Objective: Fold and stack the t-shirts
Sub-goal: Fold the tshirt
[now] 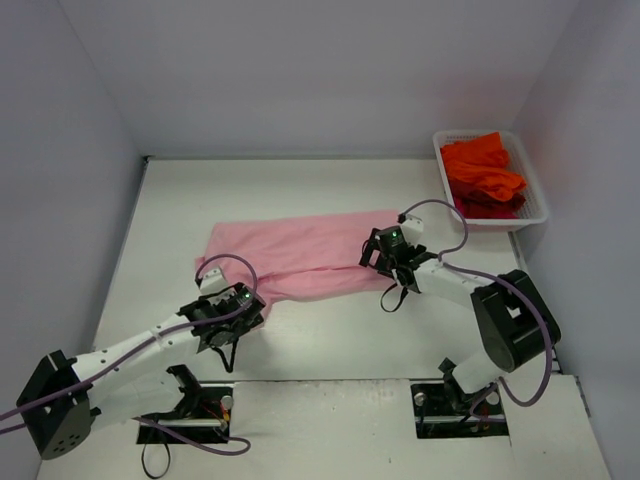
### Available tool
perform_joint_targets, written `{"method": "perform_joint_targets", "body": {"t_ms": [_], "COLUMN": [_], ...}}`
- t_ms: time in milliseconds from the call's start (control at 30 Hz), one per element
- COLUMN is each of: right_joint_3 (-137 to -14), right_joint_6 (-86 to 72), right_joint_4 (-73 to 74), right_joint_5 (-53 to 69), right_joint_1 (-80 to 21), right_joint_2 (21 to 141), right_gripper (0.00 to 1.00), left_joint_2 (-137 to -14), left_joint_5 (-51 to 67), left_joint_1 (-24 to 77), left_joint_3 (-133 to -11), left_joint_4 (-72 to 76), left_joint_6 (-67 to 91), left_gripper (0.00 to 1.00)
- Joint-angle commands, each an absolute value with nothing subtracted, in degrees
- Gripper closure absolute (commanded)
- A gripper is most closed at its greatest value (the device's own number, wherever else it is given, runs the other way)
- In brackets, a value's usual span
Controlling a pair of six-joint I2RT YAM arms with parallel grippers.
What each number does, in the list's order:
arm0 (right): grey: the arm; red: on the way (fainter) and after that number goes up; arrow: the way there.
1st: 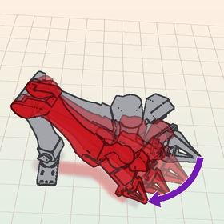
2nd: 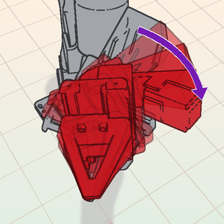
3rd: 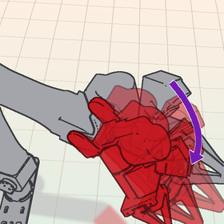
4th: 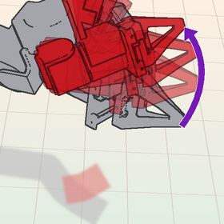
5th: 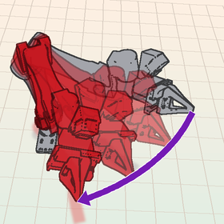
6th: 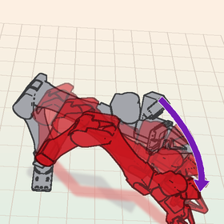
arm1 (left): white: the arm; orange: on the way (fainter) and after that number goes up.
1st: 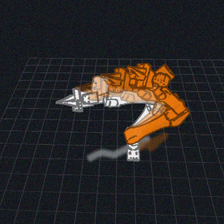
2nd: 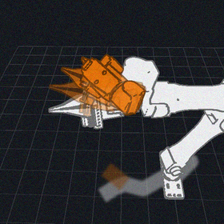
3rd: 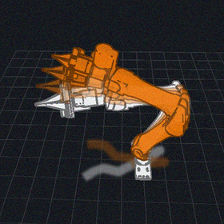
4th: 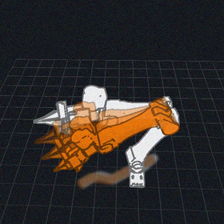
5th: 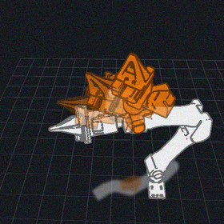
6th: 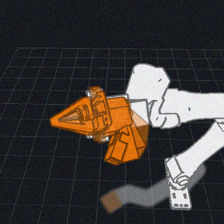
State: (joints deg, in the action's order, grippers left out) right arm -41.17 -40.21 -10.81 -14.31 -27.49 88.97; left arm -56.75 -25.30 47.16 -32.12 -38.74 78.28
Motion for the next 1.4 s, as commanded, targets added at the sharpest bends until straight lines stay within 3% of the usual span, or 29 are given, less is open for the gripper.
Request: {"method": "perform_joint_targets", "body": {"t_ms": [0,1367], "right_joint_3": [-41.05,-36.91], "right_joint_6": [-39.90,-41.92], "right_joint_4": [-12.57,-11.69], "right_joint_5": [-14.94,-14.50], "right_joint_1": [-27.07,-27.07], "right_joint_2": [85.17,80.60], "right_gripper": [0.04,0.04], "left_joint_2": [-58.79,-66.27], "left_joint_5": [-27.42,-24.61], "left_joint_1": [47.29,47.02], "left_joint_3": [-33.84,-30.76], "left_joint_4": [-37.09,-27.42], "left_joint_6": [78.75,78.31], "left_gripper": [0.36,0.36]}}
